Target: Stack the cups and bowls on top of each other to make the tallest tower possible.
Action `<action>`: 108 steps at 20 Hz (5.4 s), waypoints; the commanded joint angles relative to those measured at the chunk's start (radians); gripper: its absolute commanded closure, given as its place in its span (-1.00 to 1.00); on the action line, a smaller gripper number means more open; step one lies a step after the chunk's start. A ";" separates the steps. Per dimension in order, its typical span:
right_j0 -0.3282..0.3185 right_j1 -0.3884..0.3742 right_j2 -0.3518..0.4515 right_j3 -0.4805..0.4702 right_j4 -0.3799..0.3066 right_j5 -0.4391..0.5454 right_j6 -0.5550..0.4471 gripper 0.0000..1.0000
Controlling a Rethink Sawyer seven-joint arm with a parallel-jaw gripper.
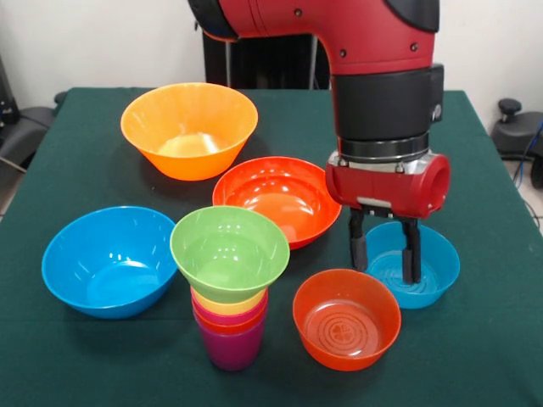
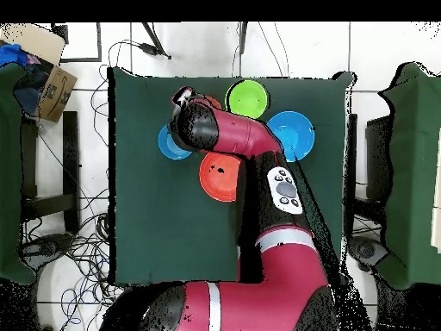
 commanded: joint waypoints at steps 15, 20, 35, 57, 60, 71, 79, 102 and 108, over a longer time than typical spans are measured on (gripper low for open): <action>0.018 0.129 0.031 -0.015 -0.008 -0.022 0.073 -1.00; 0.039 0.161 -0.002 -0.038 -0.012 -0.045 0.084 -1.00; 0.067 0.325 -0.024 -0.202 -0.002 -0.088 0.058 -1.00; 0.019 0.140 0.058 -0.067 0.016 -0.009 0.074 -1.00; 0.019 0.113 0.059 -0.046 0.020 0.008 0.075 -1.00; 0.083 0.205 -0.039 -0.105 -0.005 -0.032 0.078 -1.00; 0.113 0.248 -0.096 -0.148 0.003 -0.005 0.081 -1.00; 0.125 0.316 -0.123 -0.195 0.018 -0.045 0.074 -1.00; 0.118 0.317 -0.100 -0.227 0.029 -0.020 0.063 -1.00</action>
